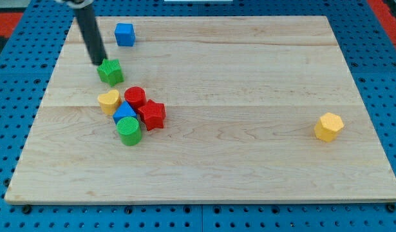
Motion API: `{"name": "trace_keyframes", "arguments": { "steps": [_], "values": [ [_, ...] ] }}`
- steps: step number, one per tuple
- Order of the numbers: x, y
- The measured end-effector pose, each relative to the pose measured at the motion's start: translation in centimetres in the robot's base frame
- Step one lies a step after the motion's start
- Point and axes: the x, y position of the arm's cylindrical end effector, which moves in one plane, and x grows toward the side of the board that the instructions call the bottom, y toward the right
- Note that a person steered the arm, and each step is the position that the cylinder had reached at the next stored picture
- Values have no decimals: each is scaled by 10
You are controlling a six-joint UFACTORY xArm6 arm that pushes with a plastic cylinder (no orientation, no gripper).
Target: Slide the green star to the green circle
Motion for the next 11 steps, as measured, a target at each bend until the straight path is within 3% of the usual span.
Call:
{"name": "trace_keyframes", "arguments": {
  "steps": [1,2,3,4,9,10,11],
  "values": [
    [-3,4],
    [-44,28],
    [-22,54],
    [13,18],
    [108,18],
    [122,-18],
    [152,2]
  ]
}}
